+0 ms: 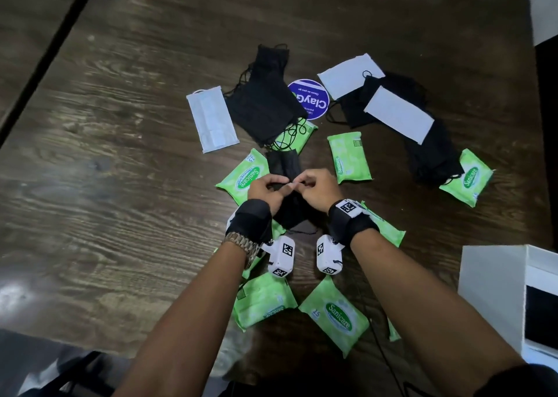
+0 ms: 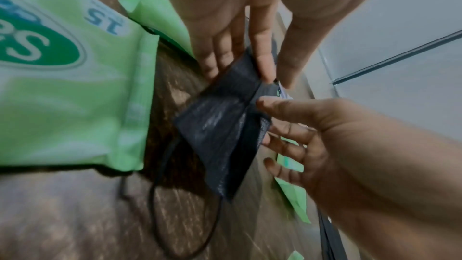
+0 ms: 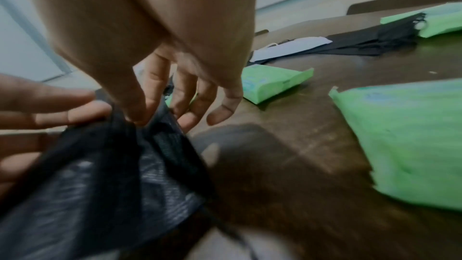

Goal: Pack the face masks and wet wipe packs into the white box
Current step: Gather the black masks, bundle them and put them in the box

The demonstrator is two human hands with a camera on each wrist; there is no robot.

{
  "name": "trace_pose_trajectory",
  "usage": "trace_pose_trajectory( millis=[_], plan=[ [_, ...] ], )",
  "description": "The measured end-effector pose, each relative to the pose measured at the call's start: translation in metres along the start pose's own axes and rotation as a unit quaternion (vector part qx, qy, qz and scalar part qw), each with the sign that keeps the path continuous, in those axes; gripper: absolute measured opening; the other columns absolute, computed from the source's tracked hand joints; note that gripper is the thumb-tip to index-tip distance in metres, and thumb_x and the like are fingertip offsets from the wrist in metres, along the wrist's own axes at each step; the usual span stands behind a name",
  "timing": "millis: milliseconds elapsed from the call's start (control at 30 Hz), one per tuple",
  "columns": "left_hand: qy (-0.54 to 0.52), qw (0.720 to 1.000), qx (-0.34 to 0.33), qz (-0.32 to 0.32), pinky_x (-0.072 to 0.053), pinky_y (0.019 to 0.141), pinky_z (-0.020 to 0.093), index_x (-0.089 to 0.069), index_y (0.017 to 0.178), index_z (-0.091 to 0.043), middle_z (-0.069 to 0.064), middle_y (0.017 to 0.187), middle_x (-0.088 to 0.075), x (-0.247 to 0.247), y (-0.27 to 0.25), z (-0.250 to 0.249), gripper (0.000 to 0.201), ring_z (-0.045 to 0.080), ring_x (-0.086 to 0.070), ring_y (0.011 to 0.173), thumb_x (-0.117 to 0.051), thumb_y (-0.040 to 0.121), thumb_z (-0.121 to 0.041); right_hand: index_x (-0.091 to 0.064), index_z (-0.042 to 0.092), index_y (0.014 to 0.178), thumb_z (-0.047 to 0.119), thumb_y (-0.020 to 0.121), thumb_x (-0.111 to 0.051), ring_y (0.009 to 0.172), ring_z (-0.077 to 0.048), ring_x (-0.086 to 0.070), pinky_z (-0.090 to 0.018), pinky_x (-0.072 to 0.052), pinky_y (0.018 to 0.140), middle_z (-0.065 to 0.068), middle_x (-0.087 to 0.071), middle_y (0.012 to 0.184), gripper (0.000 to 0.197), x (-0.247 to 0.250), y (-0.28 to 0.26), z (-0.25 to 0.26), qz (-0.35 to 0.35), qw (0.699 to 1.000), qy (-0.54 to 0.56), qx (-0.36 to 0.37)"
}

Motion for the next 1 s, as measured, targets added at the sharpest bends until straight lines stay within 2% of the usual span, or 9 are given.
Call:
trace_pose_trajectory(
  millis=[67, 167, 267, 367, 600, 733, 800, 867, 1000],
  plan=[
    [-0.019, 0.999, -0.028, -0.035, -0.043, 0.062, 0.01, -0.057, 0.072, -0.022, -0.008, 0.072, -0.058, 0.009, 0.003, -0.004, 0.028, 0.006, -0.051, 0.063, -0.08, 0.073, -0.006, -0.073, 0.026, 0.071, 0.02, 0.078, -0.069, 0.079, -0.017, -0.069, -0.033, -0.057, 0.075, 0.006, -0.074, 0.078, 0.01, 0.005, 0.012, 0.011, -0.026, 0.999, -0.029, 0.009],
    [-0.039, 0.994, -0.064, -0.075, -0.042, 0.07, 0.015, -0.053, 0.068, -0.023, -0.011, 0.072, -0.056, 0.026, 0.008, -0.008, 0.034, 0.001, -0.052, 0.067, -0.076, 0.072, 0.001, -0.068, 0.022, 0.069, 0.026, 0.076, -0.067, 0.075, -0.021, -0.068, -0.035, -0.057, 0.069, 0.004, -0.072, 0.073, 0.008, 0.014, 0.042, 0.034, -0.072, 0.996, -0.057, 0.015],
    [-0.066, 0.99, -0.111, -0.06, -0.044, 0.087, 0.014, -0.069, 0.091, -0.02, -0.009, 0.094, -0.067, 0.037, 0.014, -0.021, 0.033, -0.009, -0.059, 0.083, -0.068, 0.076, 0.009, -0.065, 0.016, 0.073, 0.023, 0.078, -0.068, 0.085, -0.028, -0.067, -0.037, -0.055, 0.073, -0.001, -0.072, 0.081, 0.009, 0.02, 0.075, 0.071, -0.093, 0.991, -0.083, 0.051],
    [-0.092, 0.987, -0.116, -0.062, -0.045, 0.098, 0.018, -0.07, 0.103, -0.022, -0.004, 0.107, -0.067, 0.05, 0.025, -0.023, 0.039, 0.002, -0.061, 0.1, -0.062, 0.082, 0.009, -0.064, 0.018, 0.089, 0.026, 0.082, -0.072, 0.096, -0.027, -0.063, -0.039, -0.051, 0.082, -0.003, -0.07, 0.096, 0.013, 0.018, 0.103, 0.099, -0.107, 0.984, -0.108, 0.094],
    [-0.163, 0.979, -0.07, -0.098, -0.052, 0.091, 0.024, -0.07, 0.107, -0.014, 0.005, 0.104, -0.068, 0.071, 0.062, -0.023, 0.027, 0.011, -0.063, 0.095, -0.063, 0.087, 0.002, -0.055, 0.016, 0.121, 0.046, 0.075, -0.08, 0.122, -0.031, -0.049, -0.05, -0.04, 0.1, -0.006, -0.059, 0.125, 0.06, -0.01, 0.155, 0.113, -0.066, 0.955, -0.276, 0.087],
    [-0.177, 0.977, -0.057, -0.099, -0.05, 0.078, 0.013, -0.071, 0.107, -0.018, 0.003, 0.104, -0.069, 0.075, 0.071, -0.018, 0.025, 0.006, -0.064, 0.091, -0.065, 0.087, -0.004, -0.051, 0.018, 0.126, 0.037, 0.073, -0.084, 0.121, -0.031, -0.05, -0.048, -0.04, 0.1, -0.007, -0.057, 0.126, 0.065, -0.012, 0.165, 0.11, -0.08, 0.959, -0.262, 0.076],
    [-0.169, 0.978, -0.053, -0.105, -0.048, 0.074, 0.009, -0.072, 0.107, -0.018, 0.0, 0.102, -0.069, 0.076, 0.073, -0.015, 0.024, 0.001, -0.063, 0.089, -0.065, 0.087, -0.006, -0.055, 0.019, 0.122, 0.029, 0.075, -0.084, 0.114, -0.029, -0.058, -0.045, -0.044, 0.098, -0.006, -0.063, 0.118, 0.056, -0.008, 0.17, 0.103, -0.08, 0.978, -0.186, 0.044],
    [-0.172, 0.978, -0.05, -0.11, -0.048, 0.074, 0.008, -0.072, 0.107, -0.017, -0.002, 0.1, -0.068, 0.076, 0.074, -0.013, 0.023, -0.002, -0.062, 0.086, -0.065, 0.088, -0.006, -0.063, 0.02, 0.103, 0.028, 0.076, -0.081, 0.102, -0.028, -0.064, -0.039, -0.051, 0.09, -0.006, -0.069, 0.106, 0.033, -0.004, 0.172, 0.096, -0.077, 0.99, -0.119, 0.019],
    [-0.185, 0.975, -0.041, -0.118, -0.052, 0.083, 0.018, -0.073, 0.103, -0.019, -0.001, 0.096, -0.069, 0.073, 0.075, -0.013, 0.021, 0.006, -0.063, 0.087, -0.066, 0.087, -0.007, -0.058, 0.019, 0.079, 0.024, 0.078, -0.074, 0.085, -0.023, -0.062, -0.033, -0.051, 0.076, 0.0, -0.063, 0.083, 0.016, 0.007, 0.164, 0.092, -0.084, 0.995, -0.05, 0.024]
  ],
)
Point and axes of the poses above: each hand's wrist, its own y-axis towards the middle knuckle, its own x-axis out of the back of the hand, z = x × y, the point moved 8 cm from there along y, towards the middle knuckle
